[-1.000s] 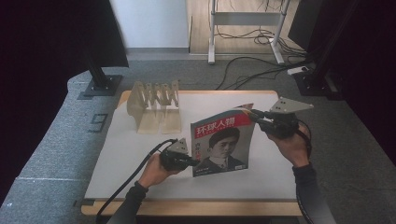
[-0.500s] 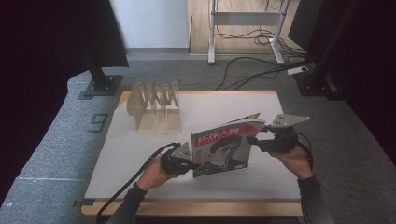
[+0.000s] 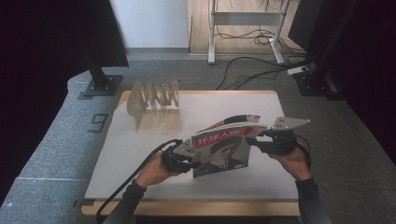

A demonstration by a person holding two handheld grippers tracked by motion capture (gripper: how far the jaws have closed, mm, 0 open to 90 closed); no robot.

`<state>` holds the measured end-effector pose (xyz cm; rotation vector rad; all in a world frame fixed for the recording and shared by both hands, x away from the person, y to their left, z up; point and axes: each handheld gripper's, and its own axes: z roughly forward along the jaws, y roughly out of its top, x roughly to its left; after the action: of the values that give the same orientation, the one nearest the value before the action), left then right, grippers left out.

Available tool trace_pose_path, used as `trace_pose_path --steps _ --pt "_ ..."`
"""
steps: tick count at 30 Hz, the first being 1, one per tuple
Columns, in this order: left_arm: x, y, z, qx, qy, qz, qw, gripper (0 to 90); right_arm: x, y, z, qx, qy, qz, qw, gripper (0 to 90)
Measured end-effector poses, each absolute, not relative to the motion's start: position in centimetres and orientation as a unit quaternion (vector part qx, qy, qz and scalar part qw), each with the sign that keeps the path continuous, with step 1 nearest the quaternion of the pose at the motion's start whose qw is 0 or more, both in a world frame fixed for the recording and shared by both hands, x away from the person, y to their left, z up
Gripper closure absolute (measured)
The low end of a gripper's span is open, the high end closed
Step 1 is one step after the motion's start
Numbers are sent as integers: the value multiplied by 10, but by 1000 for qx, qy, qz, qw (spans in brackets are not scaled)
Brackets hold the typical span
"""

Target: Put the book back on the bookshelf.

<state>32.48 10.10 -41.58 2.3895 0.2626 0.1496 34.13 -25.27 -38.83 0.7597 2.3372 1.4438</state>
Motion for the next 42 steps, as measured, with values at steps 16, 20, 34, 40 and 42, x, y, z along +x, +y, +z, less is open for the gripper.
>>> trace_pose_path --steps 16,20,34,40,42 --pt "329 95 -358 922 97 77 367 751 338 -251 -384 253 813 502 150 579" --pt "331 89 -356 919 98 81 373 795 338 -251 -384 253 813 502 151 582" --pt "341 94 -358 914 115 70 382 864 329 -265 -412 296 828 441 181 368" --pt "344 101 -356 909 127 79 390 868 330 -268 -448 333 836 406 160 266" --pt "345 105 -354 907 134 82 391 869 330 -269 -455 338 836 401 157 253"
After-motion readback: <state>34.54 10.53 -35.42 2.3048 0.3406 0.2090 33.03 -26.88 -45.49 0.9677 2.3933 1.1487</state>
